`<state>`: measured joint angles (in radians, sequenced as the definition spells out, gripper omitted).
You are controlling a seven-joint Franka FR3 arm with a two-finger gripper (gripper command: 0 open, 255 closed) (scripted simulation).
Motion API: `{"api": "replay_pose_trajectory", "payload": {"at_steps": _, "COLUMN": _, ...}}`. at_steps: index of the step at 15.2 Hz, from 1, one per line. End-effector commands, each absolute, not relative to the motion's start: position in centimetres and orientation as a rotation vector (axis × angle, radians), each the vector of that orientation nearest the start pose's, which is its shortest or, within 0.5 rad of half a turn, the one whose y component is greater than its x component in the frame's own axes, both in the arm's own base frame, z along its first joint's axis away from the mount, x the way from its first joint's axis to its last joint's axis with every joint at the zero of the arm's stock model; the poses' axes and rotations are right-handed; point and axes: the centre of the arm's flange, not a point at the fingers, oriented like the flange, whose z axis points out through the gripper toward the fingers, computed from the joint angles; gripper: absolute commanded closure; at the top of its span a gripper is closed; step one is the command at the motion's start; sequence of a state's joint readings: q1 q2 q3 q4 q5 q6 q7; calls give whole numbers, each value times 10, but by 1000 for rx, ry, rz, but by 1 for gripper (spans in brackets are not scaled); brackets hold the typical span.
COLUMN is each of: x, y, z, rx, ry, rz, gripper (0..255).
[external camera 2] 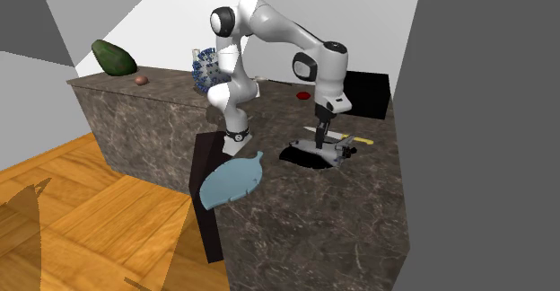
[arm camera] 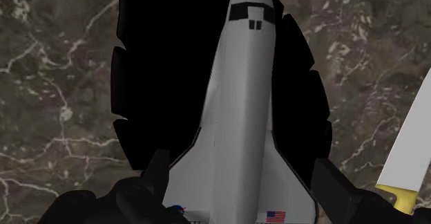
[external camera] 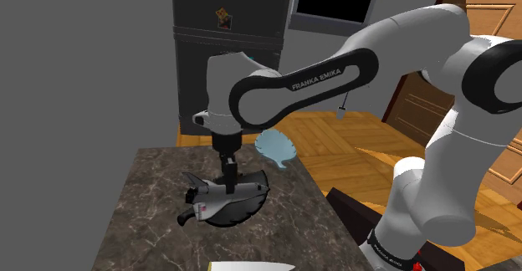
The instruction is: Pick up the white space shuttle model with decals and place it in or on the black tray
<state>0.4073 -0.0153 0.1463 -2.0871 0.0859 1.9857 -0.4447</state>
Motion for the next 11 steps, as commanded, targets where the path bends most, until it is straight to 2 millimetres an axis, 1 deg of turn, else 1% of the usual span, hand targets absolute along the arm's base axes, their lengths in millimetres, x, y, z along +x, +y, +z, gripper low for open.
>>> {"api": "replay_pose_trajectory", "payload": {"at_steps": 1, "x": 451, "y": 284, "z": 444, "rx": -2722, "ry": -1417, "rz": 139, "gripper": 0}}
{"api": "replay_pose_trajectory", "payload": {"at_steps": 3, "x": 454, "y": 284, "z": 467, "rx": -2722, "ry": -1417, "rz": 139, "gripper": 0}}
{"api": "replay_pose_trajectory", "payload": {"at_steps": 11, "x": 454, "y": 284, "z": 467, "rx": -2722, "ry": -1417, "rz": 139, "gripper": 0}}
